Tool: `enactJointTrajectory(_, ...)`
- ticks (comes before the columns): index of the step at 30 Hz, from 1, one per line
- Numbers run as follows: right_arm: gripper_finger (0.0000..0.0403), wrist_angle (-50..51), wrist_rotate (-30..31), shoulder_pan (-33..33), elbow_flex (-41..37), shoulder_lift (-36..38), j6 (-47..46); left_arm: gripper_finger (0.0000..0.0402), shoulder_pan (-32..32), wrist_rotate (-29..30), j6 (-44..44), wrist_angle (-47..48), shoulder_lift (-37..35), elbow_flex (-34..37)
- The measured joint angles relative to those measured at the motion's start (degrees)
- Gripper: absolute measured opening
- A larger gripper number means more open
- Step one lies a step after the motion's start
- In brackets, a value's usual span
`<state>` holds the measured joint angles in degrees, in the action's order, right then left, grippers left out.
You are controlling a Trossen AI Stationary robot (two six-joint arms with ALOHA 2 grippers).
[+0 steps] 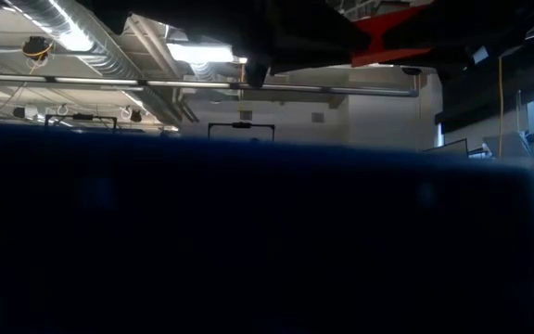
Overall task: Sort blocks by size
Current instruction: Put the orange game piece into the gray bin
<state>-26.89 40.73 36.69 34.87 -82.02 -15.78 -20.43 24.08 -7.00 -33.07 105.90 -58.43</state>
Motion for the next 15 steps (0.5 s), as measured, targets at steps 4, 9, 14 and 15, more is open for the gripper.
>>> enactJointTrajectory(4, 0.0091, 0.1, -0.4, 0.0, 0.0, 0.0, 0.3, 0.0091, 0.0, -0.5, -1.0, 0.2, 0.0, 0.0)
enactJointTrajectory(9, 0.0101, 0.0, -1.4, 0.0, 0.0, 0.0, 1.0, 0.0133, 0.0, -0.9, -2.4, 2.2, 0.0, 0.0)
enactJointTrajectory(14, 0.0092, 3.0, 1.1, 0.0, 0.0, 1.3, 1.7, 0.0163, -0.2, -0.7, -4.7, 9.0, 0.1, 0.0)
enactJointTrajectory(15, 0.0092, 3.9, 2.1, 0.0, 0.0, 2.2, 1.7, 0.0166, -0.4, -0.7, -5.4, 10.8, 0.1, 0.0)
